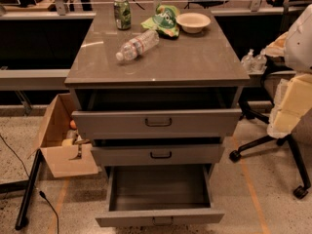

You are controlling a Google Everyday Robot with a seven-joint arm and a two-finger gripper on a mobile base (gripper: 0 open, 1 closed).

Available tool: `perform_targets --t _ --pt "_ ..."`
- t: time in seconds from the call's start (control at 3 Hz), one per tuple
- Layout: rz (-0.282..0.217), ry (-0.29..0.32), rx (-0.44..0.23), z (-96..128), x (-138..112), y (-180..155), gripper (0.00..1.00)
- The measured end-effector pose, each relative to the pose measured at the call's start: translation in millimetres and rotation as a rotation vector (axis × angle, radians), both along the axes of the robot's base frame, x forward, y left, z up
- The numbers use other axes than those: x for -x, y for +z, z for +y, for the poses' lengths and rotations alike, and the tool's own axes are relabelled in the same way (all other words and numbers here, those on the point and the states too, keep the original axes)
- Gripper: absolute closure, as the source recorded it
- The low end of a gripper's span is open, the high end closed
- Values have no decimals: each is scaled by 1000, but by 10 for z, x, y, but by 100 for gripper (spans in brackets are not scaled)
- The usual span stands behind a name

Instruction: Close bottom drawer

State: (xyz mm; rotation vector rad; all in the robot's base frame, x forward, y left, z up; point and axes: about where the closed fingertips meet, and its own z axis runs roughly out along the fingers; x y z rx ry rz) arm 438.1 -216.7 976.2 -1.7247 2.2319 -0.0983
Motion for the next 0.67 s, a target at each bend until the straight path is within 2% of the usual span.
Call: perform_targets --t 0.33,0.67 --pt "0 0 0 0 0 0 0" --pt "-17 24 -13 -33 -107 -264 18"
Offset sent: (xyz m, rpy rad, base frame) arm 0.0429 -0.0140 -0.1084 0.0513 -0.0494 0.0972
